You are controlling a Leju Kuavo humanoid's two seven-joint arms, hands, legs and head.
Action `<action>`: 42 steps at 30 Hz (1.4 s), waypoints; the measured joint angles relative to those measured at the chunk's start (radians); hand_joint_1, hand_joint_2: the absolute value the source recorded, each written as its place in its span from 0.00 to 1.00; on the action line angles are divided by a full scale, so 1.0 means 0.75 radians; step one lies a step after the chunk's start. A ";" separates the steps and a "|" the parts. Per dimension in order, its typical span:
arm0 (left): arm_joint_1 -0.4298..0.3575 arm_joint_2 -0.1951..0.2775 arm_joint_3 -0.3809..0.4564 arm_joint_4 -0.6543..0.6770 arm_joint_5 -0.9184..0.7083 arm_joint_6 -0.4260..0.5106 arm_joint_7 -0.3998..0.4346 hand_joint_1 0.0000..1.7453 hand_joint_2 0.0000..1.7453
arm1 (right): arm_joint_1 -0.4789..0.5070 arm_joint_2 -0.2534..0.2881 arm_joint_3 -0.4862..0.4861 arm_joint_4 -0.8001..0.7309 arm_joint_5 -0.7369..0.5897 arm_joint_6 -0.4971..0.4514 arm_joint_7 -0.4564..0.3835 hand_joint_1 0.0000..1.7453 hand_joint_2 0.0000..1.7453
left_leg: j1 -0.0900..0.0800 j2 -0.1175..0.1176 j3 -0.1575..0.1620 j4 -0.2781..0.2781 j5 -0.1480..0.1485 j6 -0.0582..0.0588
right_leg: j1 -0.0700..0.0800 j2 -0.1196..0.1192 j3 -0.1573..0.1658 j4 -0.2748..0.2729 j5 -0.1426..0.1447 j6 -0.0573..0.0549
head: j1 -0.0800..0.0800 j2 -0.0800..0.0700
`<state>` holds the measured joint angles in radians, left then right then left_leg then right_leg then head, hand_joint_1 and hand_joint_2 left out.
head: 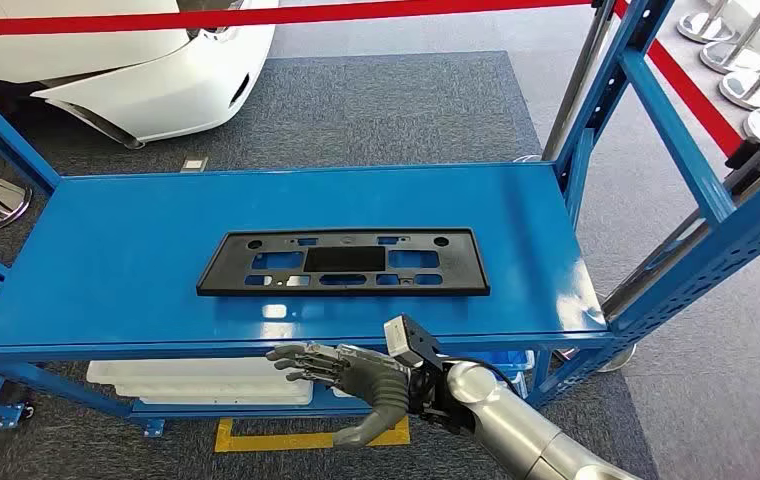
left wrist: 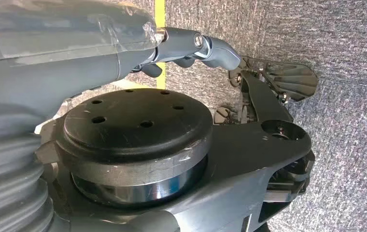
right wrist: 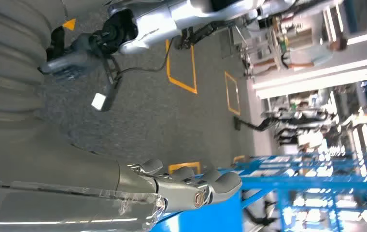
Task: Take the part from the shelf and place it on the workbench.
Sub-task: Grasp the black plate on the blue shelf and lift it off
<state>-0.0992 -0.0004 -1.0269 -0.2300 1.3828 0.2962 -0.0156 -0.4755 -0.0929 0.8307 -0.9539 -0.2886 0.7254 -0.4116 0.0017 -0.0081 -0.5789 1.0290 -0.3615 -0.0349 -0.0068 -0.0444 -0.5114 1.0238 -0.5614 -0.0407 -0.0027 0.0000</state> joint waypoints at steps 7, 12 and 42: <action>0.000 0.000 -0.008 0.000 0.010 0.014 0.000 0.00 1.00 | -0.032 -0.015 0.066 -0.118 0.062 -0.086 -0.049 0.00 1.00 | 0.000 0.000 0.000 0.000 0.000 0.000 | 0.000 0.000 0.000 0.000 0.000 0.000 | 0.000 0.000; 0.000 0.000 -0.008 0.000 0.021 0.019 0.000 0.00 1.00 | -0.056 -0.038 0.068 -0.225 0.122 -0.201 0.000 0.00 0.25 | 0.000 0.000 0.000 0.001 0.000 0.000 | 0.000 0.001 0.000 0.000 0.001 0.001 | 0.000 0.000; 0.001 -0.006 0.038 0.000 0.104 0.004 -0.001 0.00 1.00 | 0.061 0.000 -0.030 -0.441 0.926 -1.175 0.895 0.00 1.00 | 0.000 0.000 -0.001 0.002 0.000 0.000 | 0.000 0.000 0.000 0.000 0.001 0.001 | 0.001 0.000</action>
<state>-0.0985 -0.0051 -0.9983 -0.2300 1.4609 0.2996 -0.0166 -0.4299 -0.0927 0.8080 -1.2845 0.4063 -0.1562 0.2600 0.0019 -0.0082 -0.5796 1.0303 -0.3615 -0.0347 -0.0065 -0.0442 -0.5114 1.0238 -0.5608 -0.0396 -0.0020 0.0000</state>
